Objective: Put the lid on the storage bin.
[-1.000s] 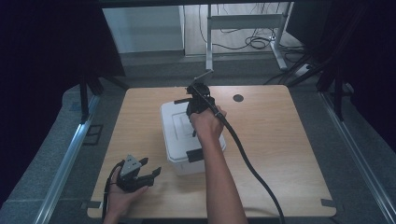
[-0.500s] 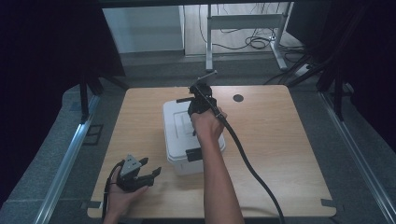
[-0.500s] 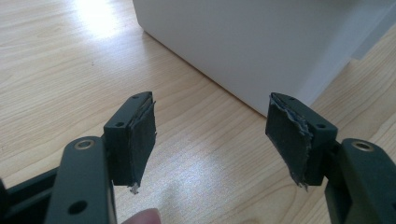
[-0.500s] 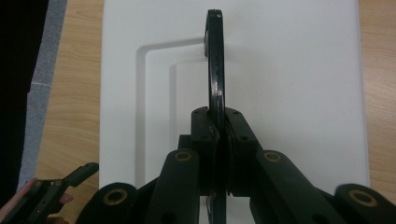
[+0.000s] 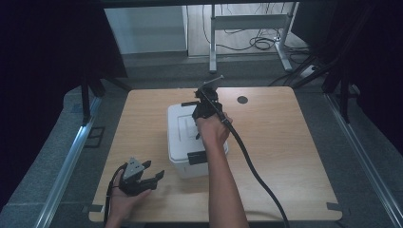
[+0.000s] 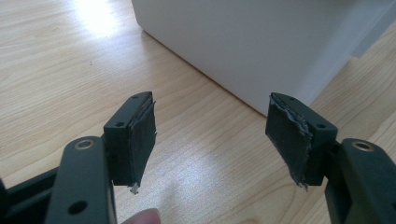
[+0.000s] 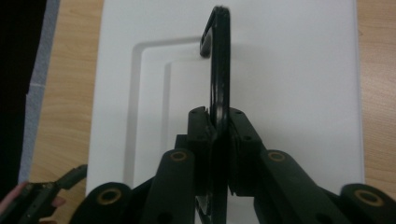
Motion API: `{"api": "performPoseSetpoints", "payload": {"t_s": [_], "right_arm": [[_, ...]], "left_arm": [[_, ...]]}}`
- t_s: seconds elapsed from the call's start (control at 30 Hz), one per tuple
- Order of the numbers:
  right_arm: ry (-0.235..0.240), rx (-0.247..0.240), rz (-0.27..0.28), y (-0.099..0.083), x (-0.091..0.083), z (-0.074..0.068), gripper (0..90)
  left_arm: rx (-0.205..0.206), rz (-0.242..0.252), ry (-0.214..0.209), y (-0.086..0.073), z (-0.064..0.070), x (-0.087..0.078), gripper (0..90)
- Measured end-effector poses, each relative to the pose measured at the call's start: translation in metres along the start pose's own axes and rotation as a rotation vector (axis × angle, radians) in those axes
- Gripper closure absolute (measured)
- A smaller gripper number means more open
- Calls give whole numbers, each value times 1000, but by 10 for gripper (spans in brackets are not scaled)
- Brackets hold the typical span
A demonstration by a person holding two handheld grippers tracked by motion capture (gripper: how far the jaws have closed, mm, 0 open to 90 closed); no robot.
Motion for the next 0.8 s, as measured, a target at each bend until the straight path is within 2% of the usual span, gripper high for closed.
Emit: {"api": "performPoseSetpoints", "payload": {"t_s": [0.1, 0.53, 0.63, 0.7, 0.8], "right_arm": [[4, -42, -29, -1, 5, -2, 745], [59, -66, -18, 2, -14, 9, 710], [61, -70, -20, 2, -16, 10, 741], [61, -95, -34, 2, -17, 10, 816], [71, -92, -35, 1, -18, 8, 823]], "left_arm": [[-2, -3, 1, 0, -1, 0, 334], [-1, -6, 4, -1, -1, 1, 334], [-1, -7, 3, -1, 0, 1, 334], [-1, -9, 4, -1, -1, 2, 334], [-2, -10, 4, -1, -1, 2, 334]]}}
Point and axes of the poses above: each handheld gripper's, and its own axes: x roughly forward along the jaws, y roughly out of its top, z roughly to its right, the point moved 2 cm from there along x, roughly forward along the jaws, and after that the axes turned 1 degree about -z, right-handed, at the moved point
